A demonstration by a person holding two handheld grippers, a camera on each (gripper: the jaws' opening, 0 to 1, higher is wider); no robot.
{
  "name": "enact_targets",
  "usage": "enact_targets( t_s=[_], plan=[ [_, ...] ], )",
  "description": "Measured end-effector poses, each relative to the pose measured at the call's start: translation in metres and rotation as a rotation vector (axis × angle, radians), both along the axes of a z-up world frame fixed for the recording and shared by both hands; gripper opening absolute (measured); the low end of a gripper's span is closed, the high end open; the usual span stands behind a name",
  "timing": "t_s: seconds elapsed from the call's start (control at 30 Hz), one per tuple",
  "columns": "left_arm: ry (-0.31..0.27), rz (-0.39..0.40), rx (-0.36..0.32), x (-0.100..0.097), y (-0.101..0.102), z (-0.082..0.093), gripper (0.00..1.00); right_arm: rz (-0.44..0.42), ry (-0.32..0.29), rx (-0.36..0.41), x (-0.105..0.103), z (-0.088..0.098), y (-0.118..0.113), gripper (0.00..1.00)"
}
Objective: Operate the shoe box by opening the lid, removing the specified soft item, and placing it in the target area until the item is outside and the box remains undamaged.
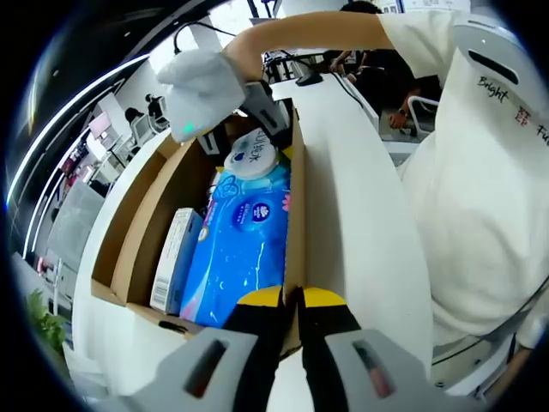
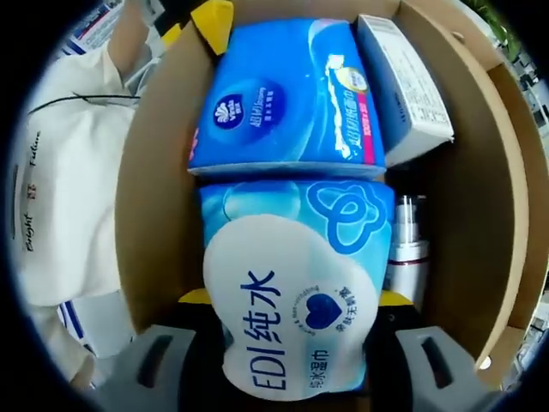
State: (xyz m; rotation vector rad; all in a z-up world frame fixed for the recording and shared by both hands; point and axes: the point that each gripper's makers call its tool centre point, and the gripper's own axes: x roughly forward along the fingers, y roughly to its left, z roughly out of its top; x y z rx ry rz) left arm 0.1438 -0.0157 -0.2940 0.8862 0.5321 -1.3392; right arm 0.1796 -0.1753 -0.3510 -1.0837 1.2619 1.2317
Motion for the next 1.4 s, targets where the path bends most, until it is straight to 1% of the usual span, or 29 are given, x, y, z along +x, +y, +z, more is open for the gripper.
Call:
enact_targets(
  t_s=[0.07, 0.1, 0.13, 0.27, 0.37, 0.53, 0.57, 0.63, 0.7, 0.73, 0.77, 0.83, 0.87, 0.93, 1.03, 1.13, 1.17, 1.27, 1.33, 1.4],
  plan=[
    [0.001, 0.0, -0.001, 0.0, 0.0, 0.0, 0.05, -0.014, -0.001, 0.006, 0.0, 0.001, -0.002, 0.66],
    [0.001, 0.0, -0.001, 0.0, 0.0, 0.0, 0.05, -0.009, -0.004, 0.01, 0.002, 0.001, 0.001, 0.65],
    [0.001, 0.0, -0.001, 0.0, 0.0, 0.0, 0.05, -0.006, -0.003, -0.005, 0.002, 0.0, 0.001, 0.65],
    [-0.006, -0.008, -0.002, 0.0, 0.0, 0.0, 0.05, 0.003, -0.002, -0.023, -0.003, 0.004, 0.0, 0.62],
    [-0.001, -0.011, 0.001, 0.0, 0.0, 0.0, 0.05, 0.004, 0.007, -0.019, -0.006, 0.007, -0.001, 0.61],
    [-0.007, -0.021, -0.007, 0.0, 0.001, 0.001, 0.05, 0.017, -0.003, 0.0, -0.007, 0.01, -0.001, 0.61],
    [-0.007, -0.02, -0.007, 0.0, 0.001, 0.001, 0.05, 0.027, -0.013, 0.003, -0.004, 0.011, 0.0, 0.61],
    [-0.007, -0.024, -0.005, 0.0, 0.0, 0.001, 0.05, 0.014, 0.002, 0.006, -0.003, 0.014, -0.001, 0.61],
    [-0.007, -0.025, -0.003, 0.0, 0.0, 0.0, 0.05, 0.017, -0.009, 0.002, -0.003, 0.017, -0.001, 0.61],
    [-0.007, -0.027, -0.002, -0.001, 0.0, 0.0, 0.05, 0.036, -0.032, -0.008, -0.003, 0.018, -0.001, 0.61],
    [-0.007, -0.026, -0.002, 0.0, 0.0, 0.0, 0.05, 0.043, -0.041, -0.012, -0.003, 0.019, 0.0, 0.61],
    [-0.003, -0.023, -0.002, 0.0, 0.0, 0.0, 0.05, 0.056, -0.056, -0.002, 0.001, 0.024, 0.001, 0.61],
    [-0.003, -0.022, -0.003, 0.0, 0.0, 0.0, 0.05, 0.043, -0.037, 0.013, 0.0, 0.029, 0.002, 0.61],
    [-0.005, -0.021, -0.001, 0.0, 0.0, 0.0, 0.05, 0.031, -0.043, 0.042, 0.0, 0.035, 0.006, 0.6],
    [-0.007, -0.021, -0.004, 0.0, 0.0, 0.0, 0.05, 0.035, -0.039, 0.035, -0.001, 0.039, 0.006, 0.6],
    [-0.005, -0.019, -0.003, 0.0, 0.0, 0.0, 0.05, 0.048, -0.057, 0.009, -0.001, 0.037, 0.006, 0.6],
    [-0.005, -0.018, -0.003, 0.0, 0.001, 0.0, 0.05, 0.052, -0.067, 0.011, 0.002, 0.038, 0.007, 0.6],
    [-0.008, -0.018, -0.003, 0.0, 0.001, 0.0, 0.05, 0.051, -0.065, 0.026, 0.002, 0.043, 0.006, 0.6],
    [-0.012, -0.018, -0.006, 0.0, 0.001, 0.0, 0.05, 0.065, -0.078, 0.045, 0.002, 0.048, 0.007, 0.6],
    [-0.011, -0.018, -0.007, 0.0, 0.0, 0.0, 0.05, 0.068, -0.079, 0.044, 0.001, 0.054, 0.006, 0.6]
  ],
)
